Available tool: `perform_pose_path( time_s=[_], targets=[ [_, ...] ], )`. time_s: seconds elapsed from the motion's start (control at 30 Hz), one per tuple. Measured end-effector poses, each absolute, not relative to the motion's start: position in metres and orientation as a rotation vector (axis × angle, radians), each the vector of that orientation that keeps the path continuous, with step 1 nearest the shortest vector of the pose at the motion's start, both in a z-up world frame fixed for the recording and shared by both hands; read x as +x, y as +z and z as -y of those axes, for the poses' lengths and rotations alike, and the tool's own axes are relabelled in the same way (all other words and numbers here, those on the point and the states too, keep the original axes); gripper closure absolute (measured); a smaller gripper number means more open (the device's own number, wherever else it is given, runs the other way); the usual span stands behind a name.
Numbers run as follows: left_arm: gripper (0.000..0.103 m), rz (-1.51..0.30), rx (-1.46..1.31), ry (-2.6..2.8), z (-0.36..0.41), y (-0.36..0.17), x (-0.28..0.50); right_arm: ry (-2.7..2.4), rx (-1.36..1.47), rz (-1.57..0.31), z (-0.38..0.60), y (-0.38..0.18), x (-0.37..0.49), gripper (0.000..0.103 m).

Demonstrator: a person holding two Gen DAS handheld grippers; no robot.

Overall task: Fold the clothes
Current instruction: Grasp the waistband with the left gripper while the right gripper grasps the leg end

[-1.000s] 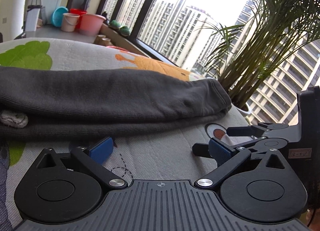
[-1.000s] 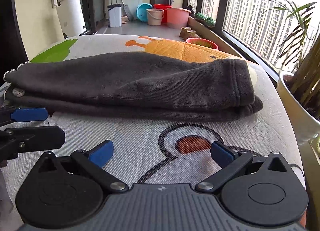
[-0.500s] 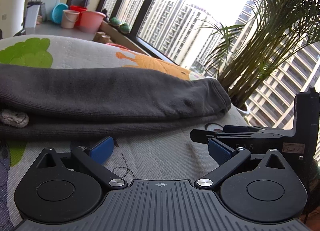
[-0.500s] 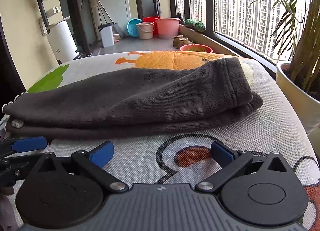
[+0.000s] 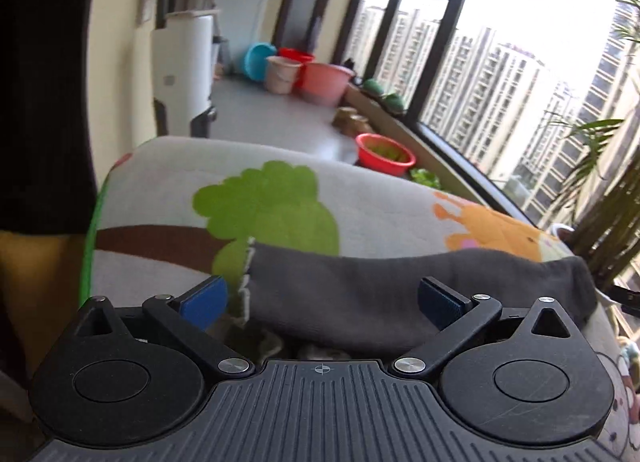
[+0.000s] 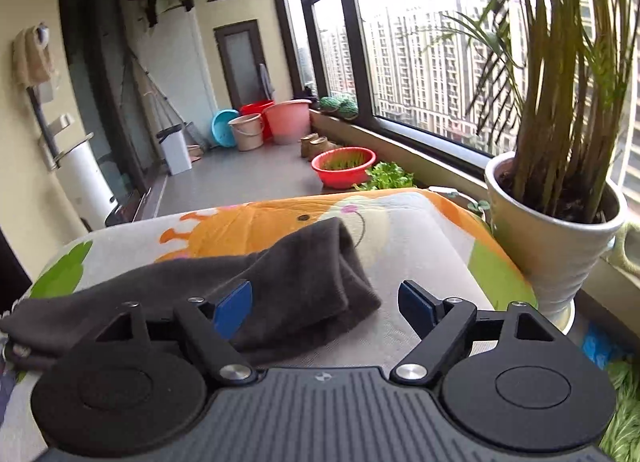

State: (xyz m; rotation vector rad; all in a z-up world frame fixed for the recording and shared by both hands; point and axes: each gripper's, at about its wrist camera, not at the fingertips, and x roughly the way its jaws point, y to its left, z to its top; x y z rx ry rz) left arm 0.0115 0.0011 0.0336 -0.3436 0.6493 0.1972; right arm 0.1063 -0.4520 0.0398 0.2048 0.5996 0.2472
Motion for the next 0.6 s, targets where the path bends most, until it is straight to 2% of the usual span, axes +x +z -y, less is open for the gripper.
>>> perform_pose_path(
  time_s=[0.03,0.13,0.27,0.3,0.33,0.4,0.47,0.53,0.6],
  targets=[
    [0.0,-0.68,-0.342,0.207,-0.004,0.027,0.017,0.245,0.229,-0.614,0.455,0.037,0.116,0.021],
    [0.0,-0.747,-0.319,0.203,-0.004,0.011,0.033,0.248,0.289,-0.647,0.455,0.02,0.148,0.011],
    [0.001,-0.723,-0.294,0.184,0.0,0.004,0.043,0.253,0.272,-0.683,0.438,0.001,0.173,0.012],
    [0.004,-0.713,-0.293,0.178,0.001,0.003,0.045,0.254,0.279,-0.687,0.436,-0.003,0.172,0.014],
    [0.019,-0.702,-0.273,0.189,0.002,0.003,0.045,0.252,0.278,-0.689,0.433,-0.006,0.17,0.016],
    [0.036,-0.694,-0.219,0.206,0.011,0.005,0.043,0.232,0.235,-0.676,0.428,-0.006,0.163,0.028],
    [0.041,-0.692,-0.222,0.188,0.009,0.006,0.04,0.23,0.224,-0.682,0.429,-0.006,0.155,0.042],
    [0.052,-0.693,-0.21,0.163,0.009,0.007,0.033,0.251,0.233,-0.692,0.437,-0.006,0.145,0.046],
    [0.058,-0.697,-0.195,0.141,0.011,0.009,0.025,0.273,0.226,-0.696,0.442,-0.006,0.131,0.052]
  ],
)
